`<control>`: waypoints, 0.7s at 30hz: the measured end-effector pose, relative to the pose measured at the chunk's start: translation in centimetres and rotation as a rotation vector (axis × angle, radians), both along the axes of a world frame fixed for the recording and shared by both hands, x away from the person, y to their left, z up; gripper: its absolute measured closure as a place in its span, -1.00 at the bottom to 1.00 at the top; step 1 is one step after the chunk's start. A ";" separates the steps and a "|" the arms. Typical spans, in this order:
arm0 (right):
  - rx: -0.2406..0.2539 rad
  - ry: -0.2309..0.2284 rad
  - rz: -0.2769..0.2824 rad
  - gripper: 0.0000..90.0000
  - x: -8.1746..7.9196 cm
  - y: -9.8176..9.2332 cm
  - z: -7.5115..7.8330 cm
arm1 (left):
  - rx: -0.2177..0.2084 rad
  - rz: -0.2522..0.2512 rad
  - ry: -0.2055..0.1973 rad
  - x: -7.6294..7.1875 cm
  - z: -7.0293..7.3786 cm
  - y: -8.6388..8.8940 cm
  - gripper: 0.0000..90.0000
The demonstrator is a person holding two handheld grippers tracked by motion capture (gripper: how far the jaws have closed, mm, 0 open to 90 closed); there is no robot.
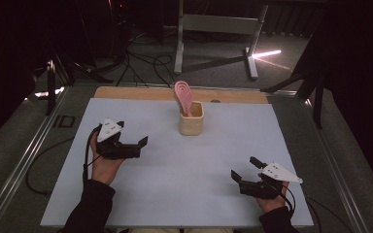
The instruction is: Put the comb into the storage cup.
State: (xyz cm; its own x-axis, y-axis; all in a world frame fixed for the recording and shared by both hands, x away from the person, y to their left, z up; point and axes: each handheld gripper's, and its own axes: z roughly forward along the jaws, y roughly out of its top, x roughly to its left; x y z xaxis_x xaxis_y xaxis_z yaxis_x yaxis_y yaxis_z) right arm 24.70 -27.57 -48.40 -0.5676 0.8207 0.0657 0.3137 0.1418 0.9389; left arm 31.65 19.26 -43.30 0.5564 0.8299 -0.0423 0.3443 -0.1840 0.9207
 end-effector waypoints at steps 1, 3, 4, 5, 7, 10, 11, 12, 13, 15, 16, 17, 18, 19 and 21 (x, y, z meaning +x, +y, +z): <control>0.000 -0.002 -0.002 -0.77 0.0 -0.1 0.0 | -0.002 0.005 0.003 -0.3 -0.3 0.4 -1.00; 0.002 -0.001 -0.004 -0.77 0.1 -0.1 0.1 | -0.012 0.017 0.006 -0.8 -0.9 1.1 -1.00; 0.003 -0.003 -0.005 -0.77 0.1 -0.1 0.1 | -0.009 0.023 0.000 -1.2 -1.2 1.4 -1.00; 0.002 -0.003 -0.005 -0.77 0.1 -0.1 0.2 | -0.002 0.032 -0.010 -1.6 -1.5 1.6 -1.00; 0.003 -0.009 -0.006 -0.77 0.1 -0.1 0.3 | 0.010 0.040 -0.021 -2.3 -2.1 1.9 -1.00; 0.007 -0.008 0.000 -0.77 0.3 -0.1 0.5 | 0.019 0.049 -0.030 -3.3 -2.9 2.5 -1.00; 0.004 -0.010 0.000 -0.77 0.3 -0.1 0.6 | 0.018 0.055 -0.030 -3.6 -3.2 2.8 -1.00; 0.007 -0.009 0.002 -0.77 0.4 -0.1 0.7 | 0.022 0.060 -0.028 -3.8 -3.4 3.0 -1.00; 0.009 -0.013 0.002 -0.77 0.4 -0.1 0.8 | 0.025 0.066 -0.028 -4.1 -3.6 3.3 -1.00; 0.010 -0.014 0.002 -0.77 0.4 -0.1 1.0 | 0.029 0.072 -0.034 -4.6 -3.9 3.8 -1.00; 0.008 -0.018 0.004 -0.77 0.5 -0.1 1.1 | 0.027 0.076 -0.030 -4.8 -4.1 4.0 -1.00; 0.007 -0.018 0.003 -0.77 0.5 -0.1 1.1 | 0.026 0.076 -0.027 -5.1 -4.3 4.2 -1.00; 0.008 -0.020 0.002 -0.77 0.5 -0.1 1.1 | 0.029 0.078 -0.029 -5.3 -4.5 4.4 -1.00; 0.009 -0.021 0.000 -0.77 0.5 -0.2 1.1 | 0.035 0.080 -0.031 -5.6 -4.6 4.7 -1.00; 0.009 -0.024 -0.002 -0.77 0.5 -0.2 1.1 | 0.026 0.084 -0.035 -6.0 -4.9 5.1 -1.00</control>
